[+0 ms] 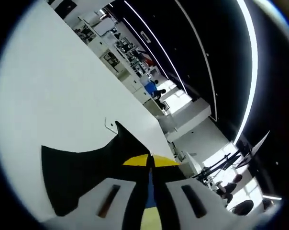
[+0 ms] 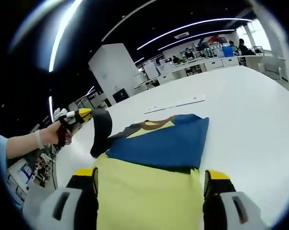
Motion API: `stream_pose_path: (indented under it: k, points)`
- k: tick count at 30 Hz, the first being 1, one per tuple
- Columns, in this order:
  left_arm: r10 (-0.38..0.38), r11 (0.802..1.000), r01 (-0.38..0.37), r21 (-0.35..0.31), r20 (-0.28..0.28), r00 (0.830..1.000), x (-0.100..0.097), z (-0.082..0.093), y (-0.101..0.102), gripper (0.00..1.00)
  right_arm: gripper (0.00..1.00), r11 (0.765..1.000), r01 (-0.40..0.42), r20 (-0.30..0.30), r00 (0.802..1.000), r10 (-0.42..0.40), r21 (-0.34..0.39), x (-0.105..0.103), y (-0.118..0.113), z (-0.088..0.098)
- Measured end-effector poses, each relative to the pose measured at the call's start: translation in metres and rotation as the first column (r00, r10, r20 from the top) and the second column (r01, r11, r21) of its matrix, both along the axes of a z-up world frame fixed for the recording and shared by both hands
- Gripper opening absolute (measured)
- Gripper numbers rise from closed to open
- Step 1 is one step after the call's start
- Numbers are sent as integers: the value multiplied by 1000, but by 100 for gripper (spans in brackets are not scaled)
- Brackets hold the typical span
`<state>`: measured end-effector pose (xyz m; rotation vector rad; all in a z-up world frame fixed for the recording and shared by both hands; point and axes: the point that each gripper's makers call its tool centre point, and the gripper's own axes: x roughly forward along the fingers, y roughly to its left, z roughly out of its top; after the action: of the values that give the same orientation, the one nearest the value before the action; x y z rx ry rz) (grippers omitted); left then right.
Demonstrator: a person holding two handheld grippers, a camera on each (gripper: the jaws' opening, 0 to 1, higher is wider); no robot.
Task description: Fold the garment on the visible template until the final outline fits inside the template.
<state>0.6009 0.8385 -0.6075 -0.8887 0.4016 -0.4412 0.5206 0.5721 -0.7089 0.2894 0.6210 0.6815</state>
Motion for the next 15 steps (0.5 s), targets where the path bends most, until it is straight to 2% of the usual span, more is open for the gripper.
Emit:
stream_pose_path:
  k: [15]
  points:
    - [-128,990,128,-55,8,992,17,6,-71,0,91,999,31,-11,999,-31,11,-3,-11,-4]
